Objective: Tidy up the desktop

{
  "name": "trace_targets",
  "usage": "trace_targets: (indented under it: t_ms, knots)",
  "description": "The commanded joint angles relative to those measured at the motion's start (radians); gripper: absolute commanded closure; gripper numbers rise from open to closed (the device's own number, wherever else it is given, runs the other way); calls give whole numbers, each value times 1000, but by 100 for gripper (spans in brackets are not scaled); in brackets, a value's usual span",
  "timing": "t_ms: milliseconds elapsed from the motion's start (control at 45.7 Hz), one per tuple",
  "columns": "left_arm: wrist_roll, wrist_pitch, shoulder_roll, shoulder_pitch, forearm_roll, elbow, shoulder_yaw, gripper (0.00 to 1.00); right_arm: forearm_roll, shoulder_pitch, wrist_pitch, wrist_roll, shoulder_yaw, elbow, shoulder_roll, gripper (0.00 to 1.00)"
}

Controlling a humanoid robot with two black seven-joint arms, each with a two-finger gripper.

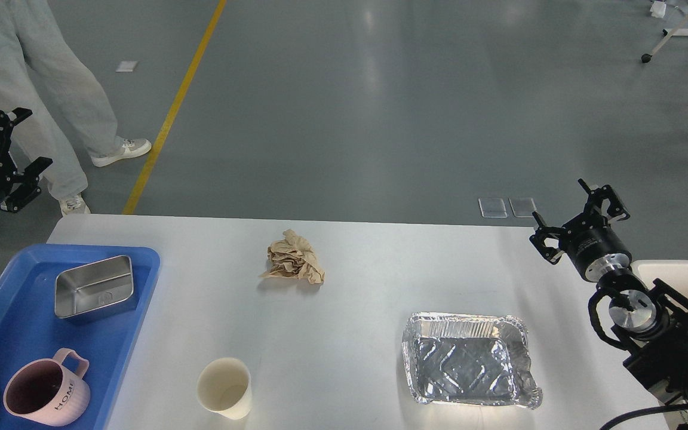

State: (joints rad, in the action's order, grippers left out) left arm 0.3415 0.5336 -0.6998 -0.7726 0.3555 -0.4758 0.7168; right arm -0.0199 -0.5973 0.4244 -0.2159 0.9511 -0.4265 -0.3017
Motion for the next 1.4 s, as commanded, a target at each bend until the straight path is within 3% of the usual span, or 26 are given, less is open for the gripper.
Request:
trace_targets:
  t_ms: [0, 175, 372, 526, 701, 832, 920, 1095, 1161, 1248, 1380]
  knots:
    - [1, 65, 19, 9, -23, 2, 44, 3, 0, -9, -3, 1, -2, -1, -4, 0]
    - [5, 82, 106, -10, -30, -17, 64, 3, 1, -19, -3, 4, -3, -1, -7, 0]
    - [-4, 85, 174, 6, -93, -144, 208, 3, 6, -29, -3, 6, -37, -1, -20, 0]
    - [-1, 91, 229, 22, -96, -158, 243, 3, 8, -30, 13, 12, -71, -6, -31, 0]
    - [-1, 200, 255, 68, -110, -158, 294, 3, 8, -39, 63, 10, -78, -12, -66, 0]
    - [-16, 210, 250, 79, -112, -153, 283, 3, 11, -53, 112, 0, -78, -11, -103, 0]
    - [-87, 186, 252, 79, -131, -149, 285, 3, 40, -61, 112, -2, -78, -6, -138, 0]
    - [-379, -22, 276, 73, -297, -149, 294, 3, 67, -73, 109, 1, -78, -1, -149, 0]
    - [-462, -78, 293, 72, -348, -149, 299, 3, 66, -73, 108, 4, -78, 0, -148, 0]
    - [-512, -98, 301, 69, -366, -149, 299, 2, 66, -73, 102, 9, -78, 3, -146, 0]
    - [-533, -106, 304, 68, -366, -153, 299, 2, 67, -75, 108, 12, -80, -5, -149, 0]
